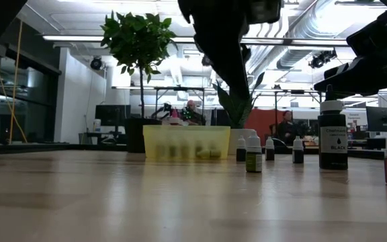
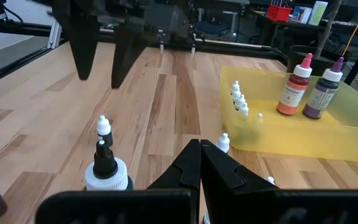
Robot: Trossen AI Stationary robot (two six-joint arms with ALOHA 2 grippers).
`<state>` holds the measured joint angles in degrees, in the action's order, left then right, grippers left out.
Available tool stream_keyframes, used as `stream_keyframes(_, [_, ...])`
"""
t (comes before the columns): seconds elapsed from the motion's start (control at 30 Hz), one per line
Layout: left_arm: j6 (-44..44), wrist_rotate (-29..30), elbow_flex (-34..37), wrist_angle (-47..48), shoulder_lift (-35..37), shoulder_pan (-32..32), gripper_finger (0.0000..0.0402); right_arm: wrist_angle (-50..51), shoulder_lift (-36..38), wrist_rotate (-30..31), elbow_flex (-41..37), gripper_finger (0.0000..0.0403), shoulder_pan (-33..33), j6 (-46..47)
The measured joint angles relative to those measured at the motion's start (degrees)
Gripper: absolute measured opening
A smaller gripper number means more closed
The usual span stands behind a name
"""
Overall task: Pick & Place food coloring
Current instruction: Put the small light green food coloring bottle into the yellow bin
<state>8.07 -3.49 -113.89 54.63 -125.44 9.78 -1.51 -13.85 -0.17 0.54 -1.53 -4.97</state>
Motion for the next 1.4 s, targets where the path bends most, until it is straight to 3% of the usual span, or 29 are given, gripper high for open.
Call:
stream_keyframes(0.33, [5.67, 1.47, 0.00, -3.75, -3.80, -0.04, 0.0209, -0.01, -0.01, 0.00, 0.00, 0.0000, 0.00, 0.01])
stream_keyframes(1.27, [5.16, 1.27, 0.11, -4.90, -7.38, -0.39, 0.0209, -0.01, -0.02, -0.01, 0.00, 0.0000, 0.00, 0.00])
stream_keyframes(1.4, [5.16, 1.25, 0.11, -4.72, -7.38, -0.42, 0.0190, -0.01, -0.02, 0.00, 0.00, 0.0000, -0.01, 0.02])
